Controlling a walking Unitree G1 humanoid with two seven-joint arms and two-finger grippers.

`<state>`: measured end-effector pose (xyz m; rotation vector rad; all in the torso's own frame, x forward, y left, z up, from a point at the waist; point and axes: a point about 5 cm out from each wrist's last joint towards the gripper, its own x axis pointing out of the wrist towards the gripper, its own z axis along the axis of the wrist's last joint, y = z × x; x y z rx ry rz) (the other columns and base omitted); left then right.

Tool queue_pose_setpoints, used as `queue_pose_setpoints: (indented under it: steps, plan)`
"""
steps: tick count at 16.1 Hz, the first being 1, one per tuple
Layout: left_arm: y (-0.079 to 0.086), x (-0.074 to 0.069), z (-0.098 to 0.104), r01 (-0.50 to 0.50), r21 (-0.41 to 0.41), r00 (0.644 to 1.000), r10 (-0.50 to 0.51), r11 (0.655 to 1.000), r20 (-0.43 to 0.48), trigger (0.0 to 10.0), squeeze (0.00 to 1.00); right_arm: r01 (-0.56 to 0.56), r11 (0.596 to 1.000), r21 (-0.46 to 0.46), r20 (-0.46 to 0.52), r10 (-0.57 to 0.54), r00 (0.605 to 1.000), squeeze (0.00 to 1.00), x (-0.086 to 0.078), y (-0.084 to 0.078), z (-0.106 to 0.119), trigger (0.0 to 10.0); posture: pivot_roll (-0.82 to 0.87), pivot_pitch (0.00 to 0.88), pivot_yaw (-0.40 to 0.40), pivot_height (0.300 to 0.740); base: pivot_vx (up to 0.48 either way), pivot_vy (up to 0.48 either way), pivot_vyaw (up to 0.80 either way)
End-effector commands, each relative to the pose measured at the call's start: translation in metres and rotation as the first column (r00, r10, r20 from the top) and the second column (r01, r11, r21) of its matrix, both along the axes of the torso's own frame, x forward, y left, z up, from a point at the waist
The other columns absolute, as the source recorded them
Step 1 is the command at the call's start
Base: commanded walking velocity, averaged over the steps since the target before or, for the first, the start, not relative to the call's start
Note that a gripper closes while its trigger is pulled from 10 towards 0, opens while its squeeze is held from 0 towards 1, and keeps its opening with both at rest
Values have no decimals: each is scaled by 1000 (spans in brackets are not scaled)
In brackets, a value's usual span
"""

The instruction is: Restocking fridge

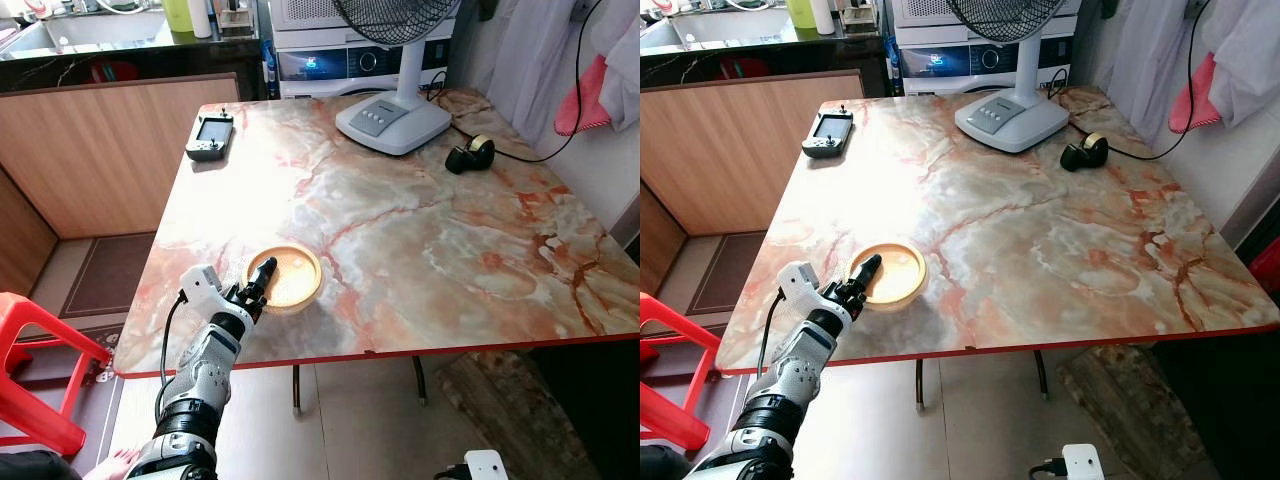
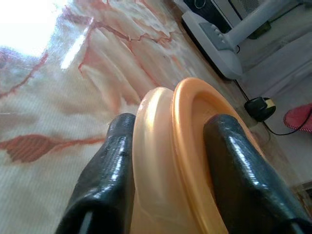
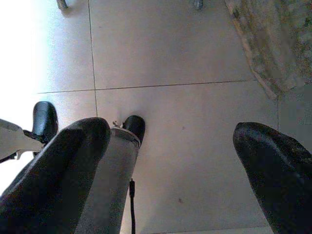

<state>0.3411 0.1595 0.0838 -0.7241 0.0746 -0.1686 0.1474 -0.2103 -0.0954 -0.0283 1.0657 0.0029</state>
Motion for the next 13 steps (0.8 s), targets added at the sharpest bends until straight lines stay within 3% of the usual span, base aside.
queue_pose_setpoints:
  steps: [1,7,9,10,11,12,13]
  plan:
    - [0,3,11,-10,14,999,9,1000,53,0,0,-6,1000,-7,-1,6,1000,0,0,-2,0,10000,41,14,-2,740,0,0,0]
    - [-2,6,29,-9,-7,991,10,1000,133,0,0,-6,1000,-3,-1,6,1000,0,0,-1,0,10000,46,12,1,740,0,0,0]
    - [-2,6,35,-15,15,988,13,1000,155,0,0,-4,1000,-3,-1,4,1000,0,0,-1,0,10000,43,16,3,740,0,0,0]
    - [1,6,42,-39,66,983,27,997,180,0,0,-1,1000,-2,0,1,1000,0,-1,-1,0,10000,43,18,7,740,0,0,0]
    - [6,2,49,-101,206,976,56,973,213,1020,0,3,1000,-2,1,-3,1000,0,-1,-1,0,10000,44,20,12,740,0,0,0]
    - [9,-3,53,-157,289,967,87,944,240,10000,0,8,1000,-2,2,-8,1000,0,-1,-1,0,10000,45,24,14,740,0,0,0]
    - [14,-8,58,-212,368,955,114,905,272,10000,0,16,1000,1,3,-16,1000,0,-2,-1,0,10000,47,25,13,740,0,0,0]
